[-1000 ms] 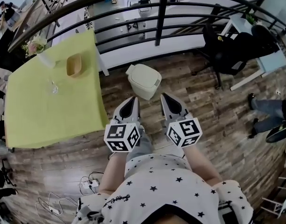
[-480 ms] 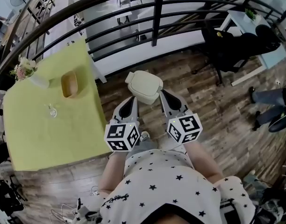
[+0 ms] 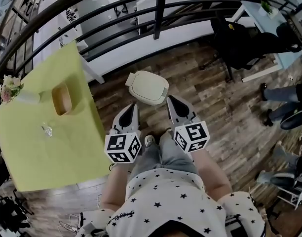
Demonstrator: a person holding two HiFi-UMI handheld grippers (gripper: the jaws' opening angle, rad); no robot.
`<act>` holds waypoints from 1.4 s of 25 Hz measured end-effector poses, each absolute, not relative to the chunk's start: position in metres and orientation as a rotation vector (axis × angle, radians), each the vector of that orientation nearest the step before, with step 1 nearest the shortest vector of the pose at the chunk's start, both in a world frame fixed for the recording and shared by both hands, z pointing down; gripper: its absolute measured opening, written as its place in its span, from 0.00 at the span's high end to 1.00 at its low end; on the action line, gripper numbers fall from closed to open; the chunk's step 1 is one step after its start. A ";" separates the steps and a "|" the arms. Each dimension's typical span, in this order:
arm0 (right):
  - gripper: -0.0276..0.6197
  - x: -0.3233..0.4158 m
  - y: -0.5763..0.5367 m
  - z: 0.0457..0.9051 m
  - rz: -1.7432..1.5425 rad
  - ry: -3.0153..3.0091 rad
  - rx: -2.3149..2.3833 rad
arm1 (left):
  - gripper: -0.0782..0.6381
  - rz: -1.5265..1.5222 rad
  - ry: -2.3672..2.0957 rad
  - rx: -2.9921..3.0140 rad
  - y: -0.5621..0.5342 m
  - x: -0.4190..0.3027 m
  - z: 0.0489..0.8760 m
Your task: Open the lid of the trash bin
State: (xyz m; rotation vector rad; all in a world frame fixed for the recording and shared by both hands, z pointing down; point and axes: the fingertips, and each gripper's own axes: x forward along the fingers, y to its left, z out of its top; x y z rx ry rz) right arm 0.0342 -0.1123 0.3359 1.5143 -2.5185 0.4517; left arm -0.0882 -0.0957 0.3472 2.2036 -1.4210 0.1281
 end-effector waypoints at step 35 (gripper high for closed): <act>0.97 0.102 -0.221 0.727 0.739 -2.104 1.330 | 0.87 0.468 -1.370 1.875 -0.158 -0.072 0.672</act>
